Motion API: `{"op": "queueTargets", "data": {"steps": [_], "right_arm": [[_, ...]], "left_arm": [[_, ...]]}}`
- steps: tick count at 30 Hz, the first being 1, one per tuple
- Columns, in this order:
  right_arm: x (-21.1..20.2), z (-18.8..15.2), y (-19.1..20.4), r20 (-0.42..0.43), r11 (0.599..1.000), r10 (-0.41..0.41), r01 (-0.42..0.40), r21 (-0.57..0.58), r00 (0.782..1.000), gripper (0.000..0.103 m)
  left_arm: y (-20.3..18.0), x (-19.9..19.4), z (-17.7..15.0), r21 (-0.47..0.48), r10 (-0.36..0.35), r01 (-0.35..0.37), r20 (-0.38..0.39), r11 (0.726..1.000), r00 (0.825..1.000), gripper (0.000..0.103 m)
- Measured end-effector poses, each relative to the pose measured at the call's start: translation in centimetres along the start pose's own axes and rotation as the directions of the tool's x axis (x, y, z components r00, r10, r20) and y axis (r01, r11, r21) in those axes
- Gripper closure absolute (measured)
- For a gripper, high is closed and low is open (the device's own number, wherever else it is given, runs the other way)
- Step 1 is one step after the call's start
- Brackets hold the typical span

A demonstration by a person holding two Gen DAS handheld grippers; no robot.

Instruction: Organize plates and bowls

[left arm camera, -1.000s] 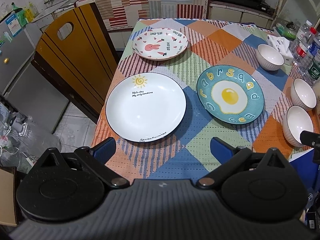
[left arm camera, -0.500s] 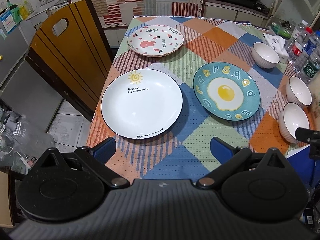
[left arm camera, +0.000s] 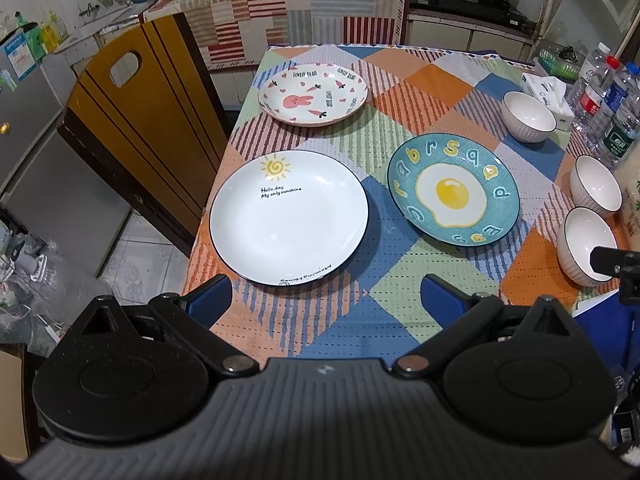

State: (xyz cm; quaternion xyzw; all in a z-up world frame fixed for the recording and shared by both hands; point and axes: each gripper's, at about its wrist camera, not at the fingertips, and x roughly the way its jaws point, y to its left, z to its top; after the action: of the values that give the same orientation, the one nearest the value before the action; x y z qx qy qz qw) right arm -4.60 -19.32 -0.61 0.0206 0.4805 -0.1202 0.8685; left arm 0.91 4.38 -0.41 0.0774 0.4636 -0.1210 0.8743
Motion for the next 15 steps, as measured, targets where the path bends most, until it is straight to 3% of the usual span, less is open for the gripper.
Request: {"op": "queueTargets", "data": {"steps": [15], "right_arm": [[0.42,-0.23,0.22,0.001,1.0,0.023,-0.023,-0.018,1.0,0.0]], "left_arm": [[-0.05,-0.1,-0.24,0.008,0.0,0.0,0.001,1.0,1.0,0.002]]}}
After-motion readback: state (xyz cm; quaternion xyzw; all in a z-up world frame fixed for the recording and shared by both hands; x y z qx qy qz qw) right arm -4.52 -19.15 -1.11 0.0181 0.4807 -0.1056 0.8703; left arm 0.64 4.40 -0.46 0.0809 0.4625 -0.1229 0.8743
